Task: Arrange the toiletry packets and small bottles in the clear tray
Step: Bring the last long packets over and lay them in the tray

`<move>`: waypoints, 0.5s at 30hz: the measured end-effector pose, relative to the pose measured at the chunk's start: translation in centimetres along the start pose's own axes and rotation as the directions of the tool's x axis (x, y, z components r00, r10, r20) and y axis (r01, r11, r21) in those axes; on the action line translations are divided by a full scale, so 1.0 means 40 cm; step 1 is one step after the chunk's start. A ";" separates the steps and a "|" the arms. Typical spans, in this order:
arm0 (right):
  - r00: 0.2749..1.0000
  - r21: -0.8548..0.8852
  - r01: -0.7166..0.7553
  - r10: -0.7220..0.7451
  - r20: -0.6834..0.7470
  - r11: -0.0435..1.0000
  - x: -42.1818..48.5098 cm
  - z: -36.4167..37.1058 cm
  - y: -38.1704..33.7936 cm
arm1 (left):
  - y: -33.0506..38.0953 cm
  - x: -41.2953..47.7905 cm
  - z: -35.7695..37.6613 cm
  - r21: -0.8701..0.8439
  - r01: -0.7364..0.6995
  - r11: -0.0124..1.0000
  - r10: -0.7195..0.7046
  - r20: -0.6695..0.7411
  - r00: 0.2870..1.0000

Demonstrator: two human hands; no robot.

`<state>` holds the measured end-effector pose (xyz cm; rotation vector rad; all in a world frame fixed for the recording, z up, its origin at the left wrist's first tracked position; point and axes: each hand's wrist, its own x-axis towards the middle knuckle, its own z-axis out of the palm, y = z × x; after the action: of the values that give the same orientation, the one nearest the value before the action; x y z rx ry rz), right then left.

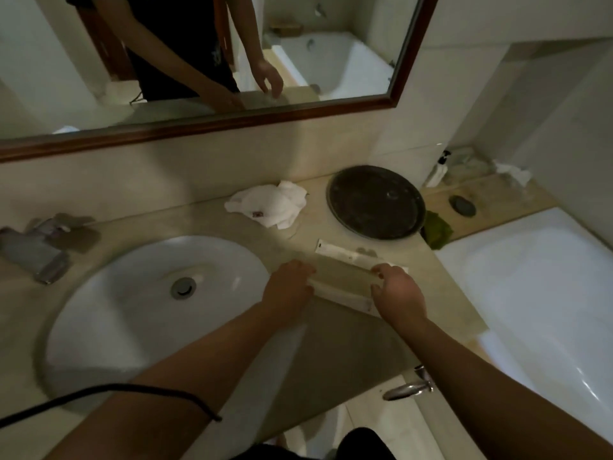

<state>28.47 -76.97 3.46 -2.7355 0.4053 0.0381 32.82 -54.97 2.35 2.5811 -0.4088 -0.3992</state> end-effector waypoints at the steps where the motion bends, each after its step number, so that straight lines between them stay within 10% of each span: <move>1: 1.000 0.000 0.007 -0.007 -0.008 1.000 0.019 -0.003 0.009 | 0.003 0.013 0.004 0.006 0.031 1.000 -0.031 0.010 0.999; 15: 0.912 -0.088 0.344 -0.311 0.267 0.935 0.221 0.005 0.148 | 0.080 0.045 0.071 0.084 0.372 0.924 -0.372 -0.025 0.928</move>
<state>35.25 -84.58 0.43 -2.8425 -0.1363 0.3277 32.79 -59.48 1.23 2.7455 0.0765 -0.5102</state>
